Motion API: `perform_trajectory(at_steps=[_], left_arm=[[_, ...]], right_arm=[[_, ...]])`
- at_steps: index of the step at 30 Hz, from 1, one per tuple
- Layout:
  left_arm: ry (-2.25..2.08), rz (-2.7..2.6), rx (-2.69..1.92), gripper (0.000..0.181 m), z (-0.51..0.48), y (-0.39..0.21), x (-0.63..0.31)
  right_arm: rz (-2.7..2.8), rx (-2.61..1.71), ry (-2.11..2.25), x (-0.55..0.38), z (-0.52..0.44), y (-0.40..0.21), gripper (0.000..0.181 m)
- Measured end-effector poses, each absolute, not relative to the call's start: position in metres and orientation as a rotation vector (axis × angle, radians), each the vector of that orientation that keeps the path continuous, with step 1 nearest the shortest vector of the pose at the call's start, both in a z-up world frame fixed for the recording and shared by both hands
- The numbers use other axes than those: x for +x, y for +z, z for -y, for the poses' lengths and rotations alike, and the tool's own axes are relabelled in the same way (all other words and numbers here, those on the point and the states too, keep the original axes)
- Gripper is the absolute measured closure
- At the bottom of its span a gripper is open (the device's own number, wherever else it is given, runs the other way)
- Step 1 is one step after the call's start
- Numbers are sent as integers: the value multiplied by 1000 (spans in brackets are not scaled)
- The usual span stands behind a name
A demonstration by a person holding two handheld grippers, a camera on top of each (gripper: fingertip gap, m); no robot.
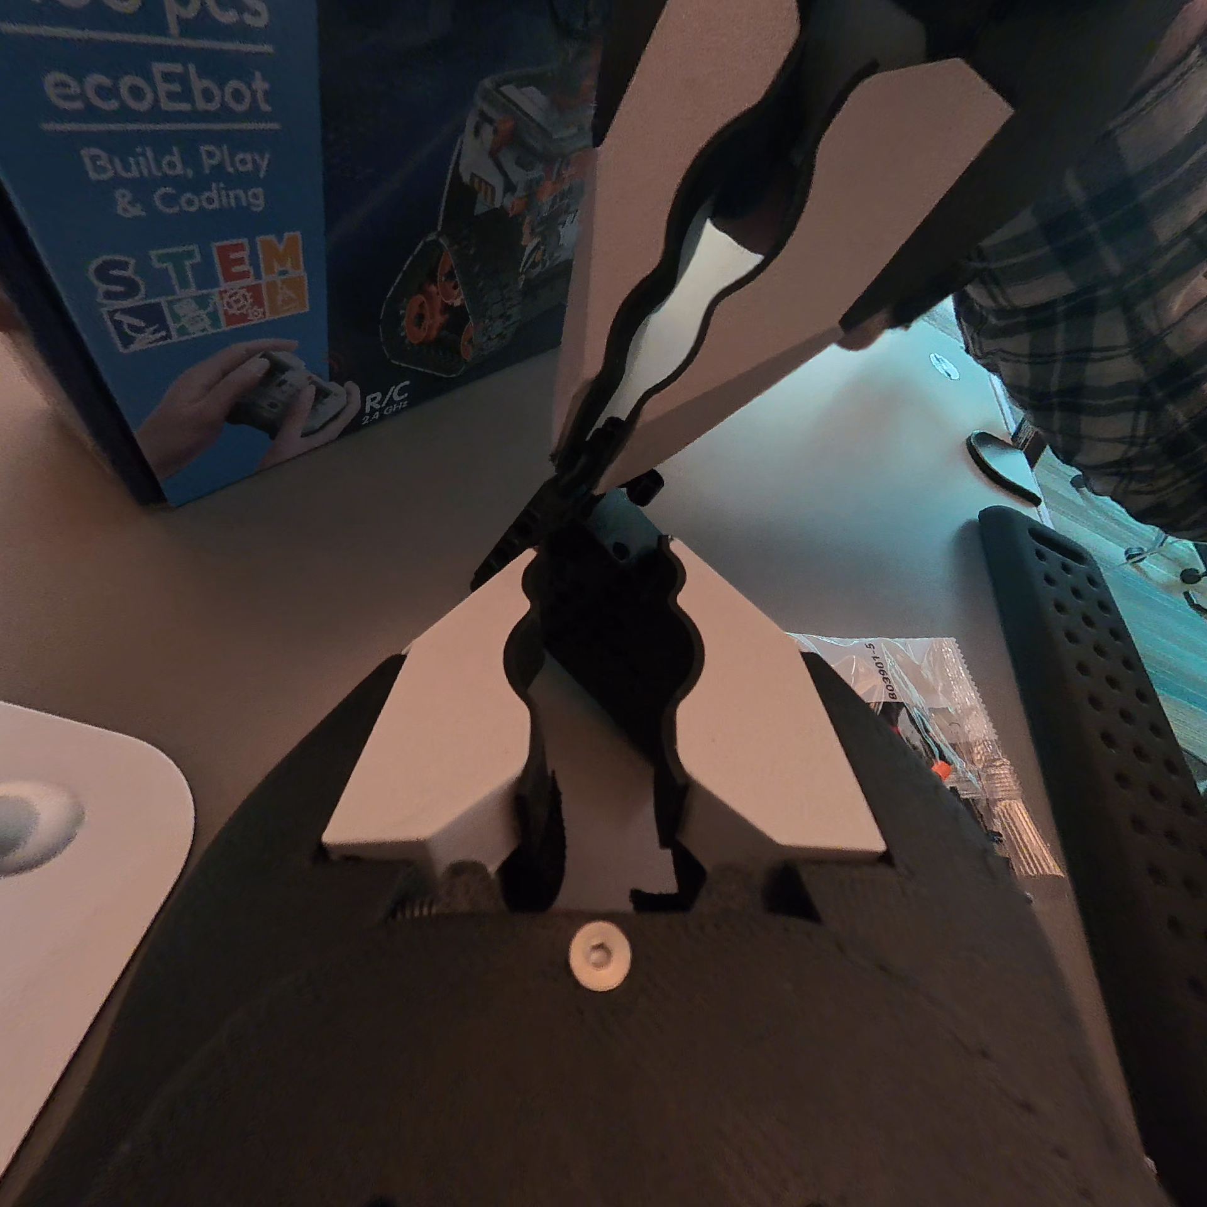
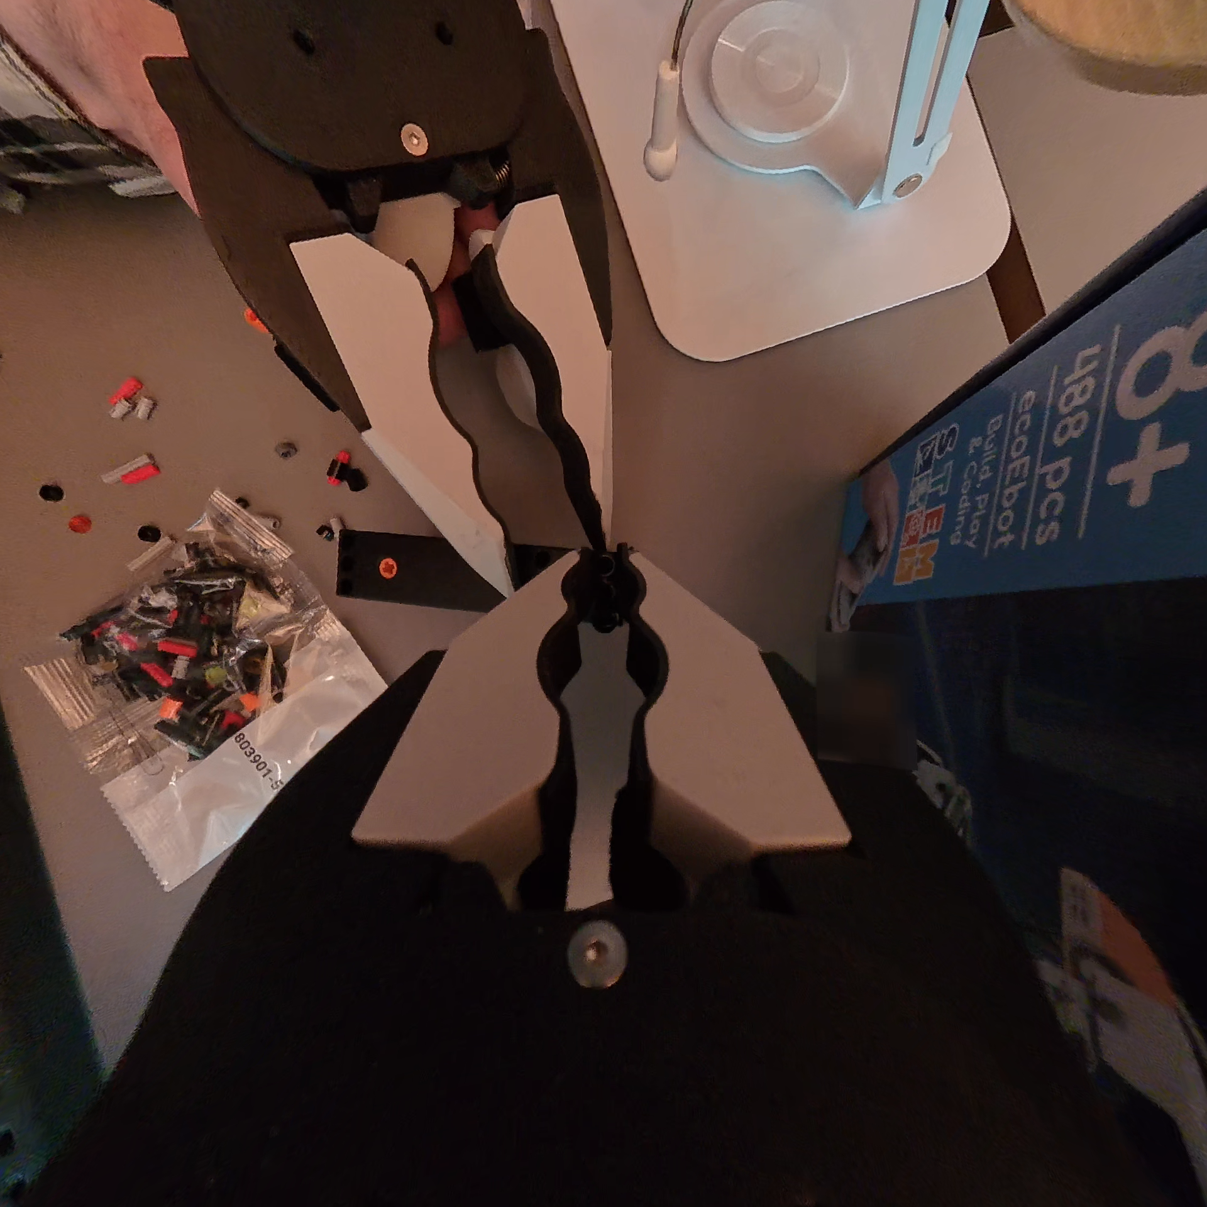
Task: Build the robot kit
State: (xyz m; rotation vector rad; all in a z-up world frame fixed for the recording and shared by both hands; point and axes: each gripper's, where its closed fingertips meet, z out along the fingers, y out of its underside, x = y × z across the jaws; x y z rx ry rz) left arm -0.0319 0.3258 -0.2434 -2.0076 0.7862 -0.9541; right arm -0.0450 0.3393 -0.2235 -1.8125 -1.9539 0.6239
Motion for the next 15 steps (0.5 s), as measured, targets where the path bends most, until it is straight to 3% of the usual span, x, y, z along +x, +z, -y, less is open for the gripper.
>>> perform_trajectory(at_steps=[15], left_arm=[[-939,-790,-2016,151,-327,-243,-31]], right_arm=[[1814,-1777,662,-33,-345,-220,181]])
